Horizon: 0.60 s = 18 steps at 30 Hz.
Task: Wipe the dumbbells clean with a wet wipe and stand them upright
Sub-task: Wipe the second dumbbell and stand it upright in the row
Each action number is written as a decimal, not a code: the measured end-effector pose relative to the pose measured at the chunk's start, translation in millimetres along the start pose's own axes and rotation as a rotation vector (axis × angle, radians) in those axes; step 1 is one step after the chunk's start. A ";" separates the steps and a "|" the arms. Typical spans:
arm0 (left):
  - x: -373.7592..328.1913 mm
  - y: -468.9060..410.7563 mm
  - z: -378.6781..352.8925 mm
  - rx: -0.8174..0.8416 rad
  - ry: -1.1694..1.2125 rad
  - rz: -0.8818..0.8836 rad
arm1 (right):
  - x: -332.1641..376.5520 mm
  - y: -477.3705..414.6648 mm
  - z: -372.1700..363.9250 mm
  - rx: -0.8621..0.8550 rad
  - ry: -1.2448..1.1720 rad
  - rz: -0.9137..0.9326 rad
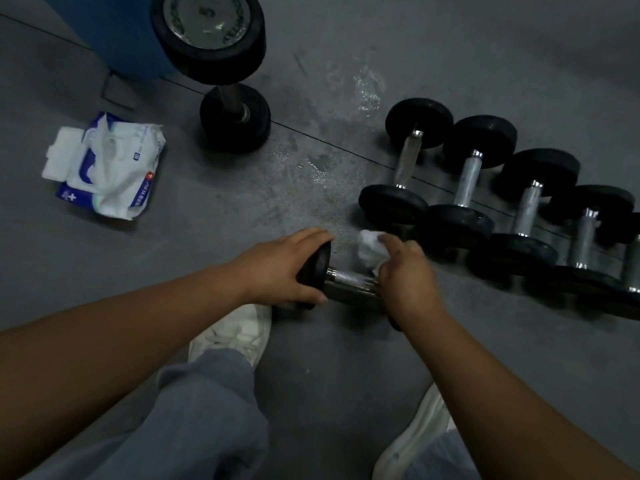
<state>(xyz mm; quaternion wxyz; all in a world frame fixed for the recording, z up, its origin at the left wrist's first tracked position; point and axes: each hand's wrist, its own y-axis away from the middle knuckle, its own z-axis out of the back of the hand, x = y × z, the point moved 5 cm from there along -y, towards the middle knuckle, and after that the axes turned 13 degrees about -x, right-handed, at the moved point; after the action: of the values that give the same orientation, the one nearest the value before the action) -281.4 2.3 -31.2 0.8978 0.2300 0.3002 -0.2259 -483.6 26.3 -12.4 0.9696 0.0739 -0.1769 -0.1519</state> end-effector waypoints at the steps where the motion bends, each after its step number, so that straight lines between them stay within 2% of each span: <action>1: 1.2 -3.0 0.8 0.013 -0.014 -0.001 | -2.6 2.0 -5.1 0.014 0.031 -0.046; 3: 0.5 -8.9 5.8 0.016 -0.071 -0.033 | 5.0 16.5 -28.0 0.114 0.126 -0.075; 6: -9.3 -11.7 19.1 -0.175 -0.115 -0.119 | 20.2 33.3 -46.7 0.136 0.074 0.076; 8: -15.6 -8.6 18.8 -0.256 -0.096 -0.131 | 2.1 23.0 -34.3 0.097 -0.002 -0.033; 10: -15.0 -8.8 6.5 -0.169 -0.145 -0.107 | -13.1 17.4 -26.5 0.069 0.025 -0.231; 11: -13.9 -11.0 0.4 -0.099 -0.215 -0.105 | -5.9 21.6 -27.5 0.085 0.056 -0.253; 12: -12.0 -14.1 -2.2 -0.055 -0.283 -0.109 | 8.9 27.2 -31.2 0.104 0.030 -0.221; 15: -10.0 -25.3 3.9 -0.060 -0.354 -0.119 | 35.3 37.8 -41.0 0.147 -0.066 0.056; 16: -10.5 -26.5 5.4 -0.073 -0.352 -0.116 | 27.6 34.6 -38.4 0.142 -0.064 0.046; 18: -11.7 -18.9 1.7 -0.085 -0.333 -0.093 | 8.9 33.1 -33.3 0.130 -0.014 -0.111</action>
<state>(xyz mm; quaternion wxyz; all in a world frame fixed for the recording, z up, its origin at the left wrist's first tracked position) -299.3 -10.5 -27.7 0.9326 0.1370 0.1668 -0.2892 -454.6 57.6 -33.8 0.9516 0.1454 -0.1888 -0.1939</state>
